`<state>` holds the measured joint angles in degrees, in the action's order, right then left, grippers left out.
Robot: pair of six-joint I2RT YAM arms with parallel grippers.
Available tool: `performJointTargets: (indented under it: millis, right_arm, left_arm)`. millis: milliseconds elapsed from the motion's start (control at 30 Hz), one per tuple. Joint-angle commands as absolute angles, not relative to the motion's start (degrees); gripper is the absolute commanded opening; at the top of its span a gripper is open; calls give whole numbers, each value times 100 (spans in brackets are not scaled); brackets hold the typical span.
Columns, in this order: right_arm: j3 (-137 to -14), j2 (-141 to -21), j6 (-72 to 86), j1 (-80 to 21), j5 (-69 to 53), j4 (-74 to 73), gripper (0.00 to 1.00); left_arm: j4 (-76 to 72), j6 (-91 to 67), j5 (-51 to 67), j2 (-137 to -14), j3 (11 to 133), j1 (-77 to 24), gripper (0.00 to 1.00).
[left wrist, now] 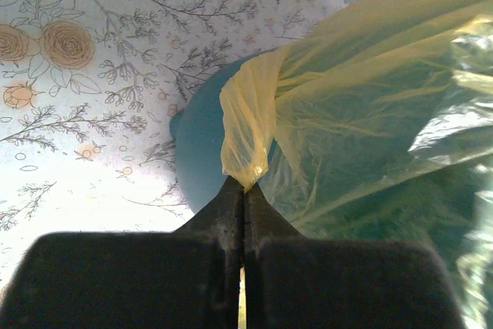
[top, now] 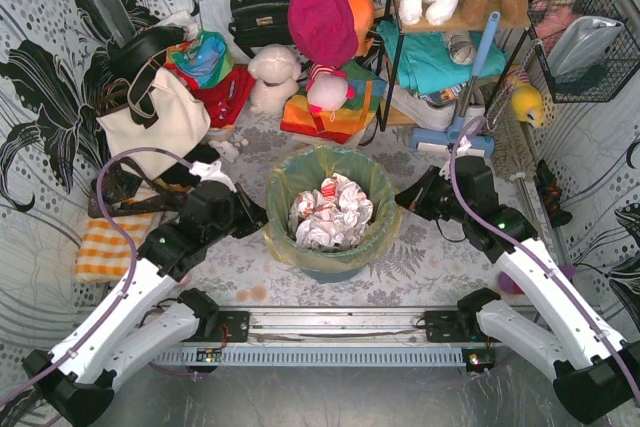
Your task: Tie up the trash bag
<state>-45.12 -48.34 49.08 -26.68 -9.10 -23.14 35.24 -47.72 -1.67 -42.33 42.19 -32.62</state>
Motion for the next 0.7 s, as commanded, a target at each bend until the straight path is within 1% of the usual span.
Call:
performJointTargets:
  millis: [0,200,667]
  right_arm:
    - [-4846,-4675,5168,-2645,-1177,-2436,0]
    - [-5258,-4638,5150,-2642,-1209,-2577,0]
    - [-6156,-4813,4906,-2641,-1392,-2651,0]
  left_arm:
    - [3705,-4662,-91,-4057,4644,-3234,0]
    - [3857,-4678,-9,-3914,5069,-3234,0]
    - [4344,-4350,225,-4270,6309,-3234,0]
